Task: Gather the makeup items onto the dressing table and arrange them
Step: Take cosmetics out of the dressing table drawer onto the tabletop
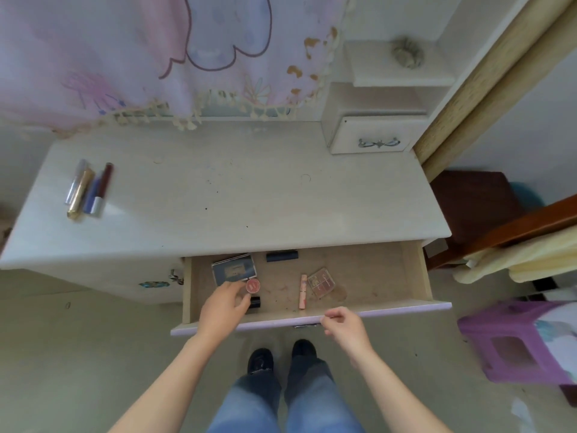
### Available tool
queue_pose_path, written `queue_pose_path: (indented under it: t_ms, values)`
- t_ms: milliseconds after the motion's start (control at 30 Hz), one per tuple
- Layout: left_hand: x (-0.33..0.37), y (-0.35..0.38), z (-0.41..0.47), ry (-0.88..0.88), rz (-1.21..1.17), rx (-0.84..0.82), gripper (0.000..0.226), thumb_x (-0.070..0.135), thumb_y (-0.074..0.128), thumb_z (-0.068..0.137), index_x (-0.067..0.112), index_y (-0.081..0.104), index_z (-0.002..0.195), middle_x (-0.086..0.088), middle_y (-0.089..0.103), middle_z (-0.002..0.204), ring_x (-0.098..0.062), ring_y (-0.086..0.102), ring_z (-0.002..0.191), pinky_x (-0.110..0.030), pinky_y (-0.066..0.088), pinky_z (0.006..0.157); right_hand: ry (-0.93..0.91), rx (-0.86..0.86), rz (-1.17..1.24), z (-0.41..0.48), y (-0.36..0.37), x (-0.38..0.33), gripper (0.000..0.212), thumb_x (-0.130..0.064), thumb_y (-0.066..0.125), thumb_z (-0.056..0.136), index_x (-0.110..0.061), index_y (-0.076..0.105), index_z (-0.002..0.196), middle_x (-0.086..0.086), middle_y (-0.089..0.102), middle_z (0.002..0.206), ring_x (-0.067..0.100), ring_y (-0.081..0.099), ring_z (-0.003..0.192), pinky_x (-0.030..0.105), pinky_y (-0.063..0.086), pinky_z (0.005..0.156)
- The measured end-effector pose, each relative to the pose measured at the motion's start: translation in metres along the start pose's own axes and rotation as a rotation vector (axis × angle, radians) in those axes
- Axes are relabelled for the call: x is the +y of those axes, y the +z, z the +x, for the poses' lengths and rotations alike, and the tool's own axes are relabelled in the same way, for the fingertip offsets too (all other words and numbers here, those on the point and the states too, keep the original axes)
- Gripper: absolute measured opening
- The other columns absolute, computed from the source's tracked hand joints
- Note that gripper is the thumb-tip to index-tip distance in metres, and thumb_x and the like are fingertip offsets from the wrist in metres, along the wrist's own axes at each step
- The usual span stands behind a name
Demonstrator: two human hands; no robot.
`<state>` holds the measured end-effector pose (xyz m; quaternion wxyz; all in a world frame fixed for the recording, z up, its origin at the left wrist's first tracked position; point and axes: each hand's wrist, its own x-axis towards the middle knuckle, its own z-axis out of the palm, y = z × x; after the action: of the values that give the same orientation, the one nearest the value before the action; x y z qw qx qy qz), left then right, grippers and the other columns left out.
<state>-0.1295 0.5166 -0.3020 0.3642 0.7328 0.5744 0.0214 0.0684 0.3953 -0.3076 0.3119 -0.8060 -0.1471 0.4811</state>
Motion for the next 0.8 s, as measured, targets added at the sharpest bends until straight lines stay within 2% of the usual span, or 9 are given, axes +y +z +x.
queue_pose_path:
  t_ms: [100,167,300,433,567,633,733,800]
  values:
    - [-0.016,-0.004,-0.007,-0.014,0.006,0.003,0.027,0.020,0.048,0.090,0.012,0.059,0.113,-0.006,0.062,0.111,-0.022,0.058,0.100,-0.031,0.045,0.079,-0.123,-0.036,-0.219,-0.001,0.007,-0.020,0.012,-0.005,0.062,0.080,-0.015,0.055,0.083,-0.007,0.053,0.070,0.016,0.052,0.074,0.017,0.040,0.061]
    - [-0.026,-0.008,-0.013,-0.039,0.006,0.015,0.026,0.021,0.048,0.090,0.012,0.060,0.111,-0.007,0.064,0.108,-0.022,0.058,0.098,-0.030,0.044,0.077,-0.173,-0.073,-0.329,-0.001,0.016,-0.030,0.012,-0.007,0.062,0.080,-0.015,0.057,0.087,-0.005,0.054,0.075,0.016,0.052,0.081,0.022,0.039,0.070]
    - [-0.042,-0.014,-0.022,-0.100,0.003,0.050,0.025,0.024,0.046,0.091,0.014,0.062,0.109,-0.004,0.064,0.106,-0.019,0.058,0.097,-0.029,0.041,0.072,-0.232,-0.132,-0.525,0.002,0.036,-0.046,0.022,-0.015,0.062,0.082,-0.010,0.062,0.104,0.000,0.058,0.092,0.012,0.053,0.087,0.020,0.038,0.076]
    - [-0.051,-0.015,-0.024,-0.133,-0.017,0.060,0.026,0.025,0.046,0.091,0.017,0.061,0.109,-0.001,0.064,0.106,-0.017,0.059,0.096,-0.026,0.039,0.070,-0.264,-0.195,-0.677,0.011,0.056,-0.054,0.027,-0.019,0.060,0.084,-0.010,0.060,0.109,0.003,0.060,0.101,0.012,0.051,0.090,0.022,0.041,0.079]
    - [-0.052,-0.008,-0.015,-0.154,-0.005,0.028,0.023,0.023,0.045,0.090,0.014,0.062,0.105,-0.001,0.060,0.096,-0.019,0.058,0.094,-0.027,0.038,0.069,-0.258,-0.257,-0.779,0.026,0.076,-0.056,0.028,-0.020,0.057,0.085,-0.011,0.058,0.112,0.006,0.064,0.110,0.017,0.053,0.109,0.024,0.041,0.093]
    - [-0.052,-0.003,-0.004,-0.154,0.002,-0.008,0.026,0.020,0.046,0.089,0.011,0.061,0.107,-0.002,0.058,0.094,-0.022,0.058,0.096,-0.031,0.043,0.075,-0.281,-0.289,-0.834,0.037,0.085,-0.057,0.031,-0.021,0.054,0.087,-0.013,0.056,0.117,0.004,0.062,0.118,0.018,0.054,0.112,0.024,0.039,0.091]
    - [-0.049,0.001,0.015,-0.168,0.068,-0.092,0.031,0.017,0.044,0.089,0.012,0.058,0.116,-0.007,0.059,0.110,-0.023,0.055,0.103,-0.035,0.045,0.084,-0.298,-0.329,-0.829,0.056,0.095,-0.059,0.032,-0.018,0.051,0.088,-0.014,0.054,0.119,0.004,0.059,0.123,0.019,0.055,0.110,0.022,0.036,0.078]
    - [-0.049,0.003,0.029,-0.177,0.137,-0.133,0.033,0.017,0.044,0.089,0.014,0.054,0.120,-0.007,0.056,0.119,-0.024,0.051,0.110,-0.034,0.044,0.087,-0.330,-0.351,-0.813,0.071,0.104,-0.061,0.029,-0.015,0.050,0.087,-0.012,0.055,0.116,0.008,0.059,0.120,0.022,0.056,0.107,0.025,0.041,0.080]
